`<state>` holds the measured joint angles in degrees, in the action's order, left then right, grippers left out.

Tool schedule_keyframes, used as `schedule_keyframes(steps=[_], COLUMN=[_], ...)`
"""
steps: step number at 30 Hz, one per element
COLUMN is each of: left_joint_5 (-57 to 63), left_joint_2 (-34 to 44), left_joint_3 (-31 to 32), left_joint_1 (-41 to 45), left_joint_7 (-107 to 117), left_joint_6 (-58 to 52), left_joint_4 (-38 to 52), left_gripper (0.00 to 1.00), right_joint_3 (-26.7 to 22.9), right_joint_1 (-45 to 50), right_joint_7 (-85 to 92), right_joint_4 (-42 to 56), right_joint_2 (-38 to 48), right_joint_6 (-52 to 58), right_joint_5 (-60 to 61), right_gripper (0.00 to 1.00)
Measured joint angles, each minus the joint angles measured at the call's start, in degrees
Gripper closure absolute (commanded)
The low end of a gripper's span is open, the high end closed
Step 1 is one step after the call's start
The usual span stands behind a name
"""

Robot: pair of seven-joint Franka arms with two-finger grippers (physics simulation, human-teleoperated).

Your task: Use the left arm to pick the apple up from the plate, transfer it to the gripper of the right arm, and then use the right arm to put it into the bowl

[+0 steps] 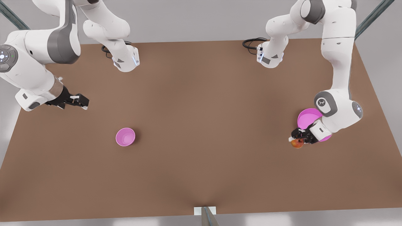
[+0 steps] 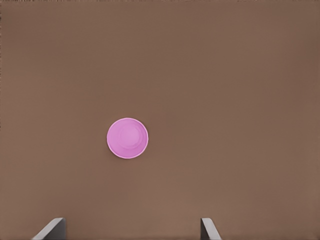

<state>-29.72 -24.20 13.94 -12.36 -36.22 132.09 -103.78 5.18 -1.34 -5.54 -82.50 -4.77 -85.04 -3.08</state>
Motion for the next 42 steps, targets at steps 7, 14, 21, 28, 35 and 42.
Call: schedule_keyframes(steps=[7,14,21,28,35,42], left_joint_5=[-16.95,-26.27,-33.78,-37.36,-38.25,-38.46], left_joint_2=[-19.67,-33.34,-41.09,-44.25,-44.30,-44.30], left_joint_3=[12.28,19.95,24.14,24.67,24.83,25.09], left_joint_1=[10.99,22.42,28.89,32.99,33.61,34.04], left_joint_7=[-16.13,-32.35,-47.77,-58.91,-66.53,-71.75], left_joint_6=[-4.34,3.31,10.83,16.55,19.05,20.69], left_joint_4=[23.93,41.33,52.20,56.58,56.65,56.65], left_gripper=[0.36,0.34,0.34,0.34,0.34,0.34], right_joint_3=[0.23,1.27,3.91,4.58,11.23,11.40], right_joint_1=[3.17,2.49,3.32,5.27,0.32,1.47], right_joint_7=[1.40,2.46,7.72,19.11,32.76,42.51], right_joint_4=[1.13,20.74,18.62,10.45,1.04,1.75], right_joint_2=[-5.97,-27.18,-37.31,-39.98,-38.87,-39.49], right_joint_6=[-3.24,-10.32,-17.09,-20.94,-22.10,-24.77], right_joint_5=[6.87,32.11,62.37,81.29,86.05,88.62], right_gripper=[0.00,0.00,0.00,0.00,0.00,0.00])
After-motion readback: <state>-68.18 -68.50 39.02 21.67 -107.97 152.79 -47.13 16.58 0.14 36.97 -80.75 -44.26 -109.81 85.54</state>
